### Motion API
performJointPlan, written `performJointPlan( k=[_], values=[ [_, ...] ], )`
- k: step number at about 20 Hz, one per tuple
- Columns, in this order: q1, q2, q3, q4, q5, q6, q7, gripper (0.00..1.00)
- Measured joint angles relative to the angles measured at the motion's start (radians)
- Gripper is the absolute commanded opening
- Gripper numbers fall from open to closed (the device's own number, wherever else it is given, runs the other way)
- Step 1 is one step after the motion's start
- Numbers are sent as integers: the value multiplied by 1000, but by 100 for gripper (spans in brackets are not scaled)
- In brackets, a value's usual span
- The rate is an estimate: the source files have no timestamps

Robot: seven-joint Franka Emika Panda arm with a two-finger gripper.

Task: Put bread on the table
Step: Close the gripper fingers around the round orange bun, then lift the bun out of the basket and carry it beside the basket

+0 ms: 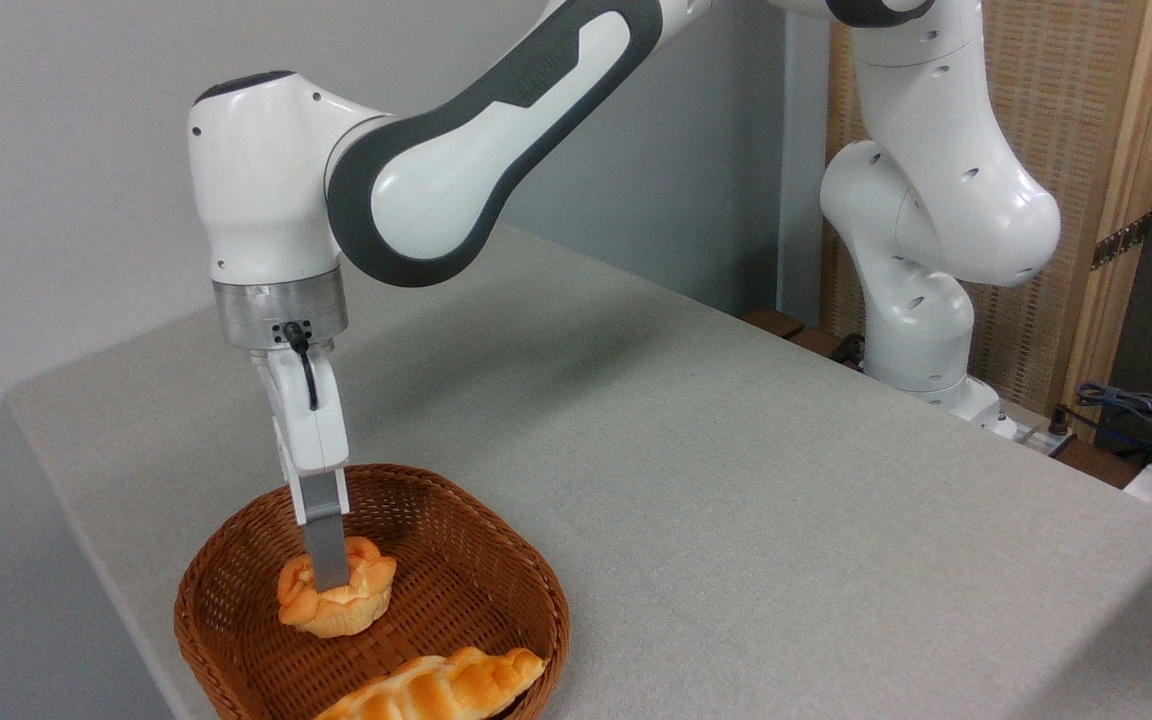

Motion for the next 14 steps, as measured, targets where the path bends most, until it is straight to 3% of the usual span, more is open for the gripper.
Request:
performJointPlan(
  k=[7,10,14],
  values=[
    [10,-77,6,30,0,-6,0,11],
    [29,-140,8,31,-5,-89,0,11],
    [36,-240,40,29,-105,-273,0,15]
  ],
)
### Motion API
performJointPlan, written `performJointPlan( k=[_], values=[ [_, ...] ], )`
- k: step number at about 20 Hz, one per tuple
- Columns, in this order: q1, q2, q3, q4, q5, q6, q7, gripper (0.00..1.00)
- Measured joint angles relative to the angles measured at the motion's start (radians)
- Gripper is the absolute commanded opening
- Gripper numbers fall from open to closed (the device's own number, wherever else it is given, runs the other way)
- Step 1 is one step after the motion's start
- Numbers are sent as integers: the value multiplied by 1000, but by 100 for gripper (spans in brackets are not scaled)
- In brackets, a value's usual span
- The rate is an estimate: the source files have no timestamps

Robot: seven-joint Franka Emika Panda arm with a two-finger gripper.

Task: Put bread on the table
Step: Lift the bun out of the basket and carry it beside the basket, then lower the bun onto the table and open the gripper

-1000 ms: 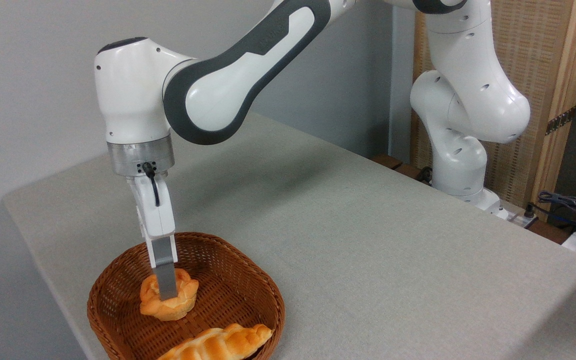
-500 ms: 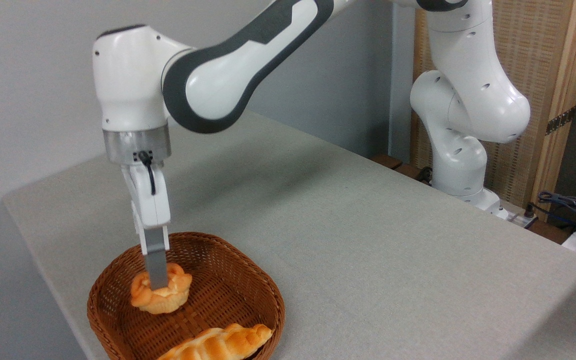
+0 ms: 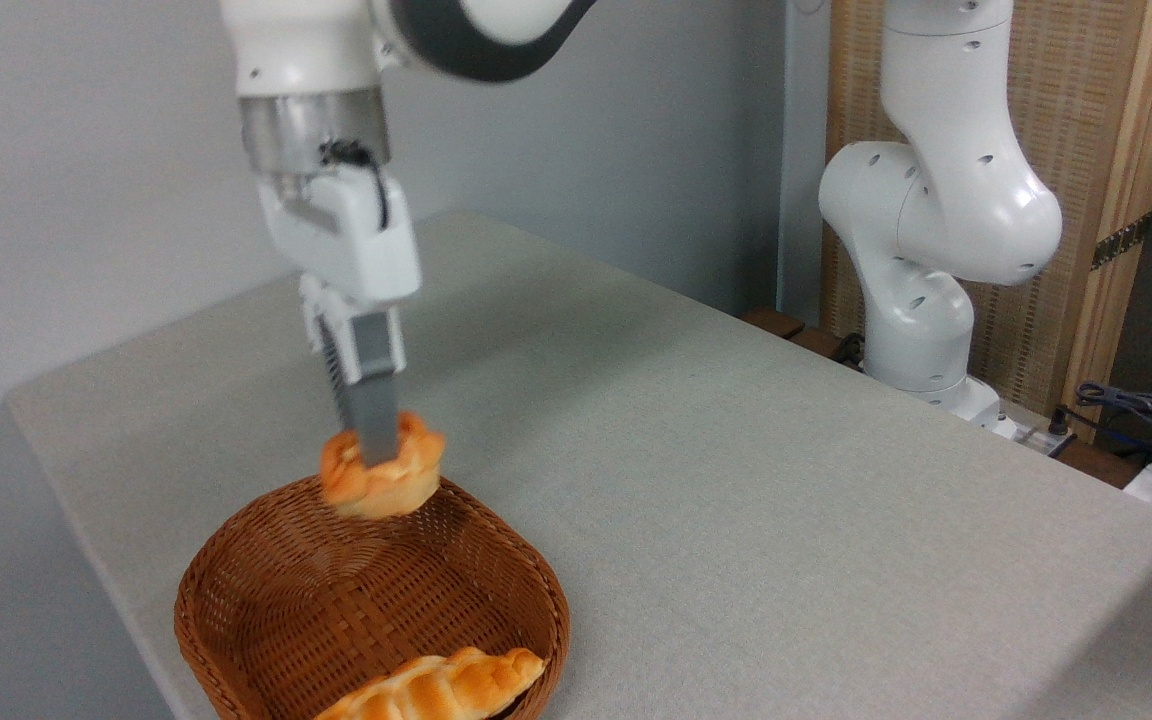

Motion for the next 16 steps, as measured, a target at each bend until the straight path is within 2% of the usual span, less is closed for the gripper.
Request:
performJointPlan(
  k=[3,7,8,10,12,13,14,16],
  values=[
    [0,-67,8,-48,-31,-79,0,19],
    [-24,-144,-1,-202,-36,-84,0,29],
    [-40,-159,-2,-237,-37,-84,0,41],
    [-79,-178,-6,-302,-37,-84,0,52],
    [-115,-184,-9,-348,-37,-82,-1,84],
    [-127,-183,-10,-362,-37,-81,-1,97],
    [-134,-183,-10,-371,-37,-80,-1,100],
    [-137,-183,-10,-376,-37,-80,-1,100]
  ],
)
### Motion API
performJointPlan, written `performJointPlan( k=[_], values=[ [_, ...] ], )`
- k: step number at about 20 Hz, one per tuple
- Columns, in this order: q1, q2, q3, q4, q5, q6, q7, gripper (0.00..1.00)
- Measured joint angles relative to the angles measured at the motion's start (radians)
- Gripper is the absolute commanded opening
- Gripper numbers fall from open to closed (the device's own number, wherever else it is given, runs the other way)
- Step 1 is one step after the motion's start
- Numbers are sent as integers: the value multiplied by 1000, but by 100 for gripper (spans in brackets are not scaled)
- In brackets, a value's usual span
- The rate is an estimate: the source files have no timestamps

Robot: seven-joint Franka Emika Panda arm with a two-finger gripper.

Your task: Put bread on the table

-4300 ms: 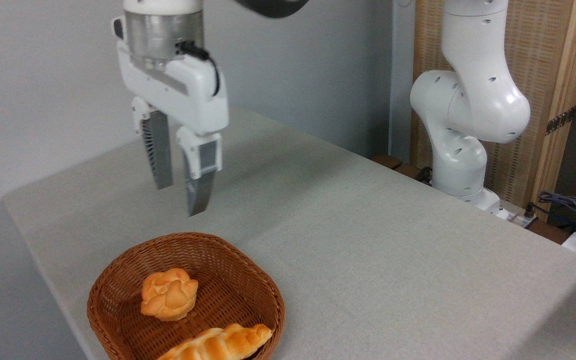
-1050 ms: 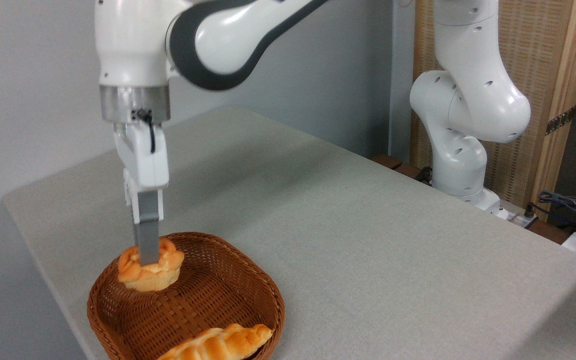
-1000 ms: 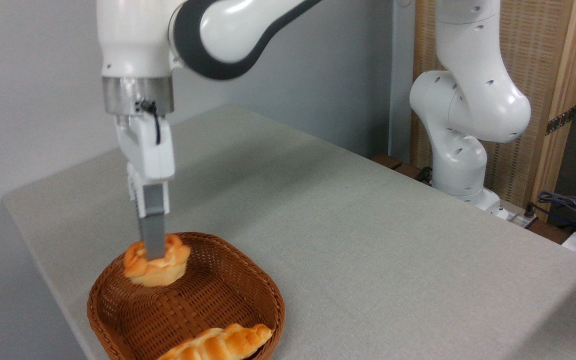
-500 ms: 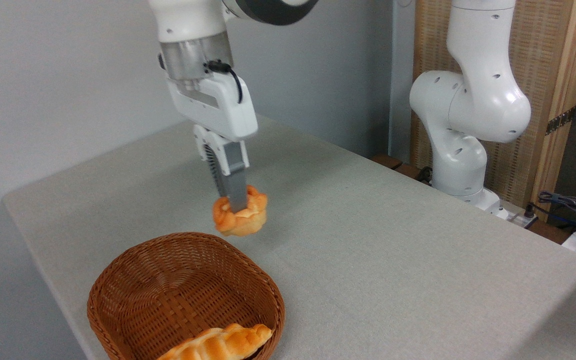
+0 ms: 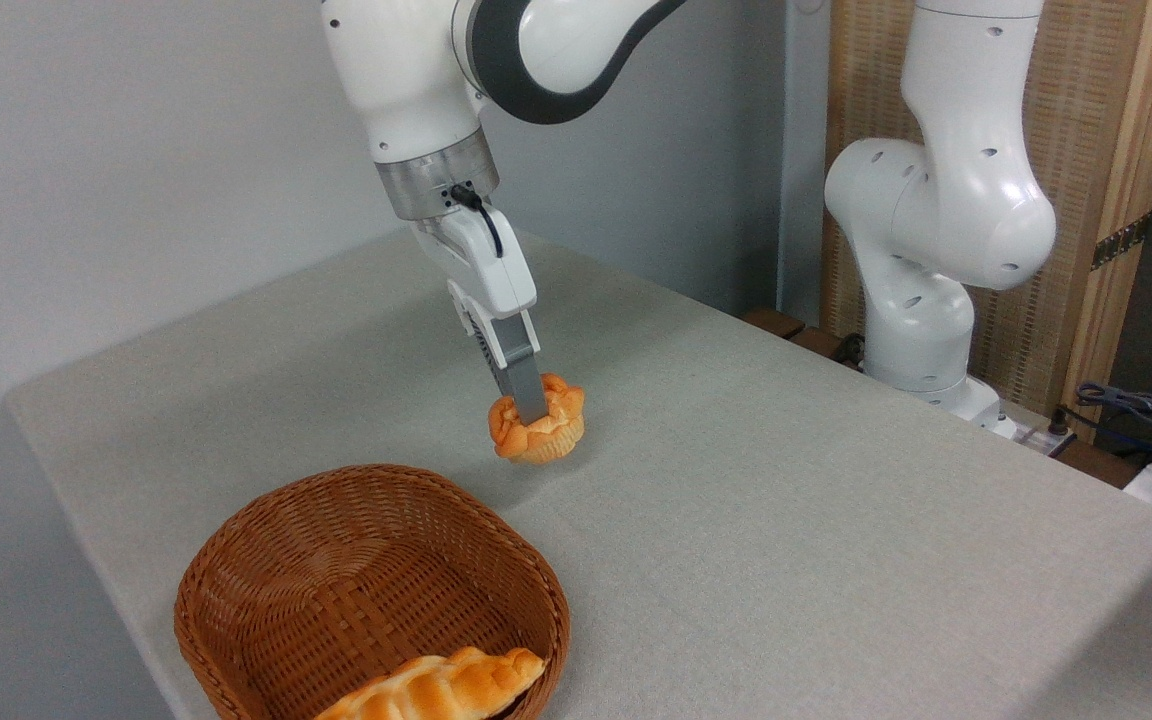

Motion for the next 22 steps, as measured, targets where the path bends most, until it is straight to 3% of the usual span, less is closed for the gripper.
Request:
performJointPlan(
  k=[12,18,22],
  values=[
    [-7,0,1,6,0,4,-9,100],
    [-6,-1,22,107,0,-1,-107,100],
    [-2,23,34,219,0,-109,-120,100]
  ],
)
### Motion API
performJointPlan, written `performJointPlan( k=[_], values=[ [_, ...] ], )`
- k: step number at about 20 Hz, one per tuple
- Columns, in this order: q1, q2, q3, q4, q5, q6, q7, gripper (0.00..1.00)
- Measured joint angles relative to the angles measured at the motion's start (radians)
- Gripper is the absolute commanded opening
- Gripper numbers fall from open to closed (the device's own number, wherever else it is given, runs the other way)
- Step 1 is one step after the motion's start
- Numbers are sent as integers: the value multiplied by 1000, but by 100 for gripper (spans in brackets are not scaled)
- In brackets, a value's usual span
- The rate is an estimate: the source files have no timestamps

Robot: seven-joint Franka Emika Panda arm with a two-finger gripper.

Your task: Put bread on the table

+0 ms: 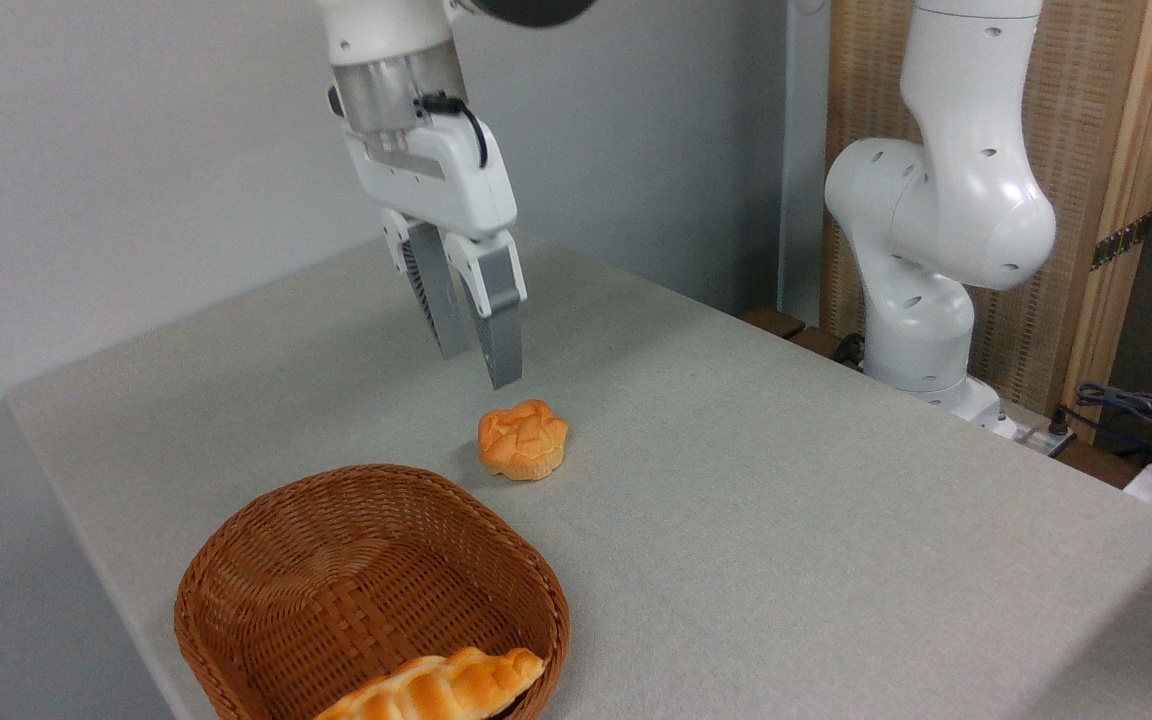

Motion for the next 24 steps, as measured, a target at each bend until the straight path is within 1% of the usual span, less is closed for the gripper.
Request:
performJointPlan(
  k=[2,4,7,9,11,15,17,20,24],
  values=[
    [1,46,13,102,-7,-66,0,100],
    [9,93,32,187,-41,-100,0,100],
    [52,127,50,246,-92,-109,0,100],
    [69,131,66,260,-103,-110,0,100],
    [73,131,78,268,-107,-110,1,100],
    [75,131,77,272,-107,-110,1,100],
    [98,131,54,272,-107,-110,1,100],
    [149,131,-3,273,-107,-110,1,100],
    [165,131,-11,275,-107,-110,1,100]
  ],
)
